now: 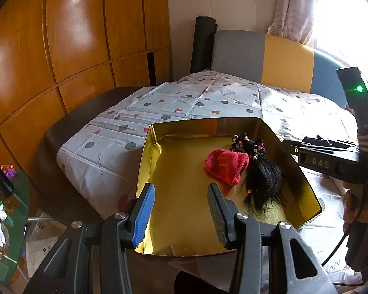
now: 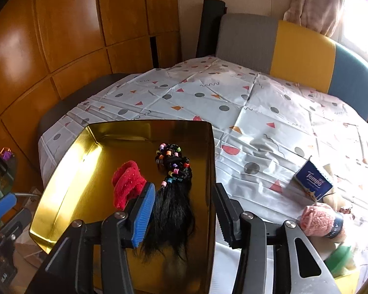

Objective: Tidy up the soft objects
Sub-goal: 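Lower the beaded black wig into the gold tray and open the right tool, then move the left tool to the green-and-white bottle and grasp it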

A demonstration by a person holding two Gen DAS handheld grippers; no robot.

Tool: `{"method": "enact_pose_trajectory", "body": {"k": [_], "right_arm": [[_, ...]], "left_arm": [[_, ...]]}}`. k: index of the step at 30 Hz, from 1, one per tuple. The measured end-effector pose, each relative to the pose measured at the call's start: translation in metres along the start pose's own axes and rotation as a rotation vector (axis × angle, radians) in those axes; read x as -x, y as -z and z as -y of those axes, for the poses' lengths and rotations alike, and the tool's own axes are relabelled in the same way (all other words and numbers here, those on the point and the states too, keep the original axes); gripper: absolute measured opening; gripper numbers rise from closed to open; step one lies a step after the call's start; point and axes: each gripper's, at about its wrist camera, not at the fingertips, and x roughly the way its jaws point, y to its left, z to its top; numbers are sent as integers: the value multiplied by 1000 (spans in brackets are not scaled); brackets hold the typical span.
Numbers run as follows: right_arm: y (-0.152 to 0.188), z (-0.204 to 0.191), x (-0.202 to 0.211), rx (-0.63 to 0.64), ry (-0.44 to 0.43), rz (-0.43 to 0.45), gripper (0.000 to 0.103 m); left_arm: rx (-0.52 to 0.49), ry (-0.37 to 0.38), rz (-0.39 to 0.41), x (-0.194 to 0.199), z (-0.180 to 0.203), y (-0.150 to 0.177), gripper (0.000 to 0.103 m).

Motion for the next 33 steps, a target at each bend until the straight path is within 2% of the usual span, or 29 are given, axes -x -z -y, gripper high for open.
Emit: {"method": "enact_pose_trajectory", "body": {"k": [19, 33], "right_arm": [[19, 34, 43, 10, 61, 54, 55], [45, 109, 82, -38, 202, 59, 59]], "left_arm": [[-57, 10, 10, 6, 20, 2, 45], [-116, 64, 6, 5, 51, -2, 45]]}}
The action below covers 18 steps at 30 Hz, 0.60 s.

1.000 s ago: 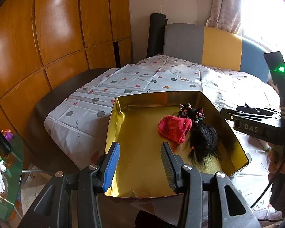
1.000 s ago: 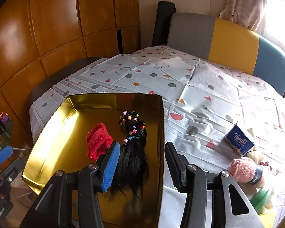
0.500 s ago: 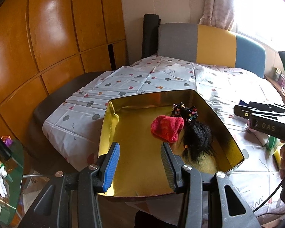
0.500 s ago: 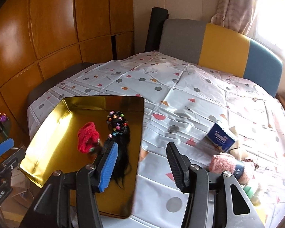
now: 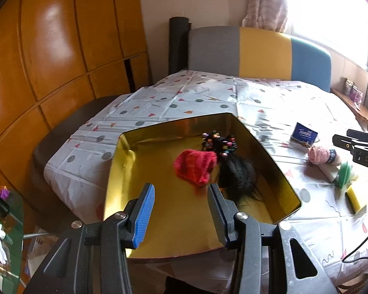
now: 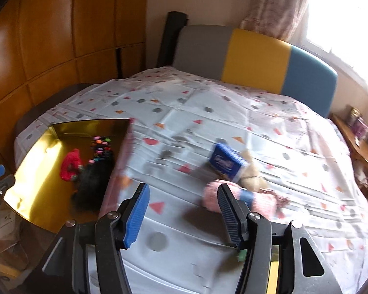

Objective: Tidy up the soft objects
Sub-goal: 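Move the left tool to the green-and-white bottle and grasp it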

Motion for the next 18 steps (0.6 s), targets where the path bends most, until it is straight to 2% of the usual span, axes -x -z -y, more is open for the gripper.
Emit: {"method": "enact_pose_trajectory", "body": {"k": [10, 12, 18], "right_arm": [[29, 99, 16, -148, 168, -45, 61], [35, 115, 18, -169, 198, -53, 66], [65, 168, 21, -301, 324, -66, 67]], "left_arm": [[-120, 105, 8, -3, 54, -11, 45], [-144, 127, 10, -3, 67, -12, 45], [-238, 231, -18, -10, 118, -14, 45]]}}
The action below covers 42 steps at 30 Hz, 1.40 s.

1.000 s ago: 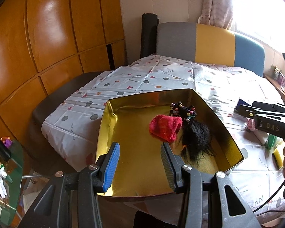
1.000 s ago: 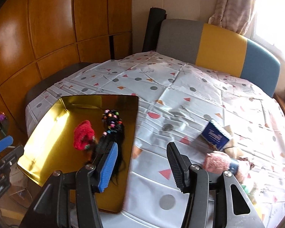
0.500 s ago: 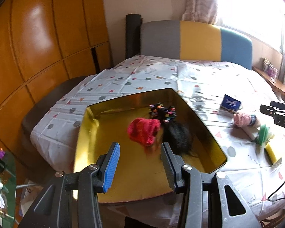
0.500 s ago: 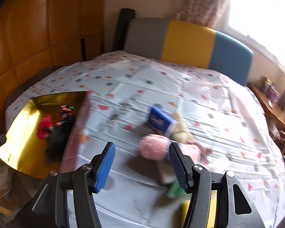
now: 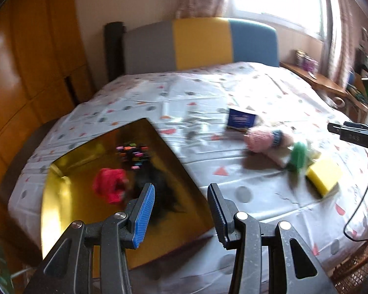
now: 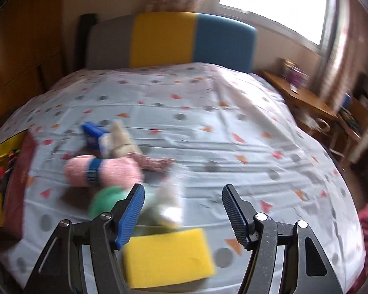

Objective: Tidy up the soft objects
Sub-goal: 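Move the left tool to the green-and-white bottle and grasp it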

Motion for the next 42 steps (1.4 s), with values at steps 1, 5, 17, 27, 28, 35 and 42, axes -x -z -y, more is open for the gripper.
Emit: {"method": "enact_pose_trajectory", "body": {"k": [1, 5, 17, 27, 28, 35, 42], "right_arm": [[3, 8, -3, -26, 13, -3, 67], [9, 42, -16, -163, 20, -50, 67], [8, 51, -15, -228, -11, -49, 74], [7, 57, -20, -246, -17, -74, 79], [7, 57, -20, -249, -18, -77, 79], [8, 59, -27, -252, -23, -112, 80], [9, 51, -31, -209, -26, -134, 80]], "left_arm": [[-15, 8, -2, -2, 6, -1, 45], [-63, 103, -29, -16, 38, -10, 45], [-137, 336, -68, -61, 128, -47, 45], [-194, 407, -143, -114, 178, -52, 46], [-197, 407, -146, -118, 181, -53, 46], [-222, 435, -137, -134, 197, -46, 33], [-160, 453, -108, -103, 166, -36, 31]]}}
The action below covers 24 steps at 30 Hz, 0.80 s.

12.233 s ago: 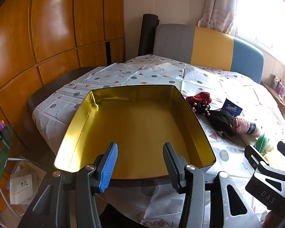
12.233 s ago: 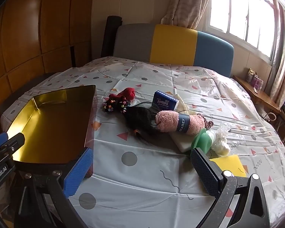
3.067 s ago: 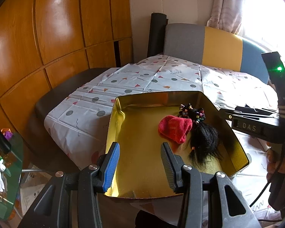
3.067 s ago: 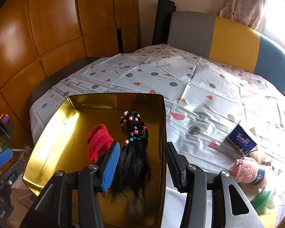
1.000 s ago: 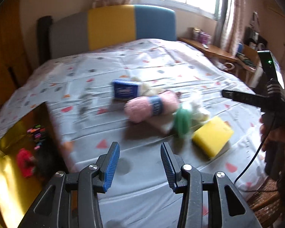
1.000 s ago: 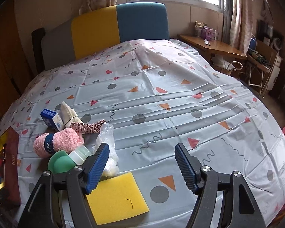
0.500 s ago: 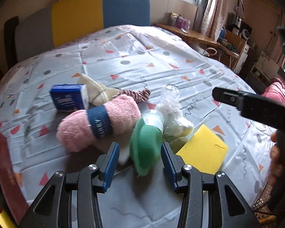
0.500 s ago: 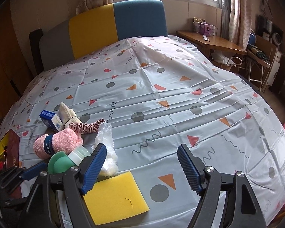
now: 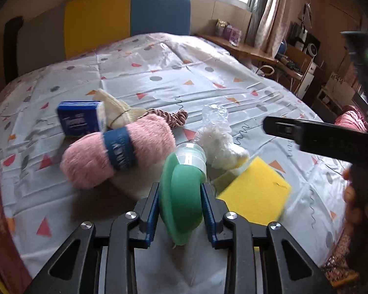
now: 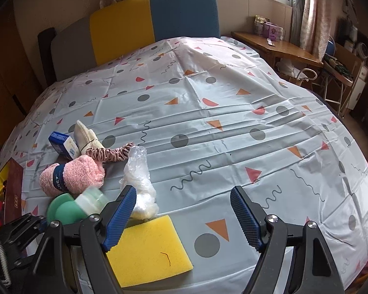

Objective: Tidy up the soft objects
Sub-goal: 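Move the left tool to the green-and-white bottle and grasp it, then lift the green bottle with the left tool while the right tool grasps the yellow sponge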

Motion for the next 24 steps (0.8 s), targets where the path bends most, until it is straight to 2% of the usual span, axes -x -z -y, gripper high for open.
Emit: {"method": "enact_pose_trajectory", "body": {"k": [7, 12, 14, 16, 18, 21, 24], "right_arm": [[6, -14, -4, 70, 9, -21, 80], [12, -28, -8, 138, -12, -47, 81], [15, -30, -11, 144, -31, -70, 85], [16, -26, -15, 108, -64, -102, 86], [18, -16, -24, 43, -118, -163, 93], [24, -2, -40, -65, -188, -274, 93], [30, 0, -49, -114, -272, -348, 93]], "left_arm": [[-10, -53, 63, 51, -9, 39, 32], [54, -126, 11, 47, -34, 73, 32], [98, -113, 15, 46, -43, 78, 32], [119, -103, 14, 44, -46, 77, 32], [117, -105, 14, 43, -46, 76, 32], [115, -105, 15, 43, -45, 77, 32], [131, -98, 11, 45, -47, 79, 32]]}}
